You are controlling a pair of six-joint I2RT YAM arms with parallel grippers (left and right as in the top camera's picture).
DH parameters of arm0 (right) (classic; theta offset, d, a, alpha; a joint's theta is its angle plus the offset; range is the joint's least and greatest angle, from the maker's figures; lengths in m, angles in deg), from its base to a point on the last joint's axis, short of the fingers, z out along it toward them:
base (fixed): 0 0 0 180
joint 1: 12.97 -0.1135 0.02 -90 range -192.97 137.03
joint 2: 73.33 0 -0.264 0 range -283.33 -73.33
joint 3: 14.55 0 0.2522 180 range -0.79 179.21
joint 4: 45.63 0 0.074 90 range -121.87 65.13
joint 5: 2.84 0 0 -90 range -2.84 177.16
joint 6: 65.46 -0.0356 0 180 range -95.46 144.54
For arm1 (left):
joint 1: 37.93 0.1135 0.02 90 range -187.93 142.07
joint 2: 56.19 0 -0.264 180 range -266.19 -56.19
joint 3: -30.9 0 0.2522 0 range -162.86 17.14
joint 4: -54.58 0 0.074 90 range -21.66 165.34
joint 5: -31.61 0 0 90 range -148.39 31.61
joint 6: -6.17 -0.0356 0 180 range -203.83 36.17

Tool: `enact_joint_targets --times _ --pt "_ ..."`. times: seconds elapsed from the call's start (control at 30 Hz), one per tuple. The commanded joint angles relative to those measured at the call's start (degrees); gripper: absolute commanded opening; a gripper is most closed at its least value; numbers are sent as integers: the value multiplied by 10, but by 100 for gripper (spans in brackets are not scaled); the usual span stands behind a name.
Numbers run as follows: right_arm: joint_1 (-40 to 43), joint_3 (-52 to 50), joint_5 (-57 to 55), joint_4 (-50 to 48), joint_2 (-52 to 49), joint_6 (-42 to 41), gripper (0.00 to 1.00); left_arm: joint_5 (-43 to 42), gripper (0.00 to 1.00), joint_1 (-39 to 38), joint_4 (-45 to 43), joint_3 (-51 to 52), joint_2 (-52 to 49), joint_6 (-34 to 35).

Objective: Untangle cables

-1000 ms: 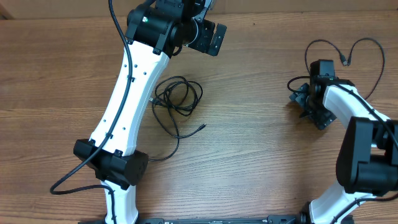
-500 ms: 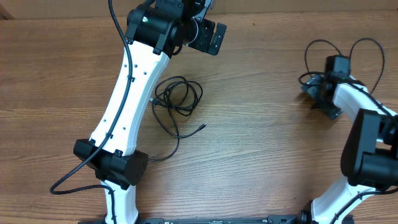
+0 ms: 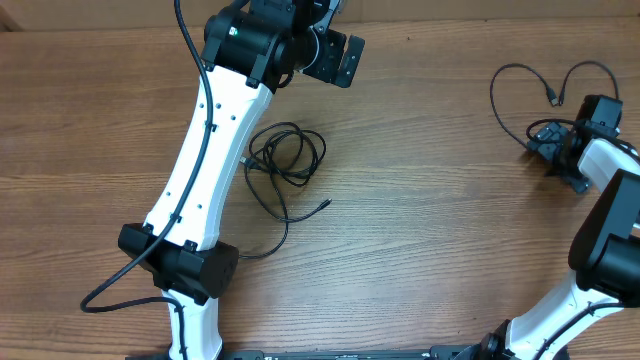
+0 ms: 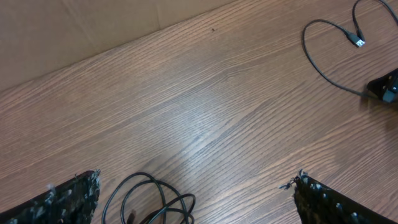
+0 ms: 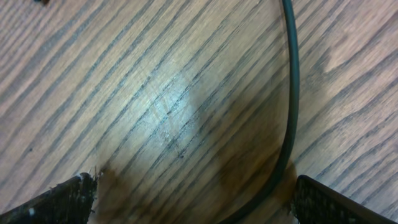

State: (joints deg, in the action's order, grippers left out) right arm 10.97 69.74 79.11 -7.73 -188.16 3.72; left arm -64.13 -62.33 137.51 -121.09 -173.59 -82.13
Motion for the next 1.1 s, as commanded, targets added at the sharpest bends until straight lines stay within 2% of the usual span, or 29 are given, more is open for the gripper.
enact_joint_targets --times 0.0,0.17,0.37,0.6,0.83,1.07 --pt "-21 2 24 33 -47 1 100 2 100 -3 -2 2 5 0" --pt "-90 16 -102 49 -4 40 100 2 100 -3 -2 2 5 0" --pt "-156 16 -113 74 15 55 100 2 100 -3 -2 2 5 0" --pt "-177 16 -156 93 32 11 100 4 100 -3 -2 2 5 -5" --pt "-177 16 -155 69 123 12 100 4 100 -3 -2 2 5 -5" --pt "-178 16 -144 152 202 -4 100 3 100 -3 0 2 5 -4"
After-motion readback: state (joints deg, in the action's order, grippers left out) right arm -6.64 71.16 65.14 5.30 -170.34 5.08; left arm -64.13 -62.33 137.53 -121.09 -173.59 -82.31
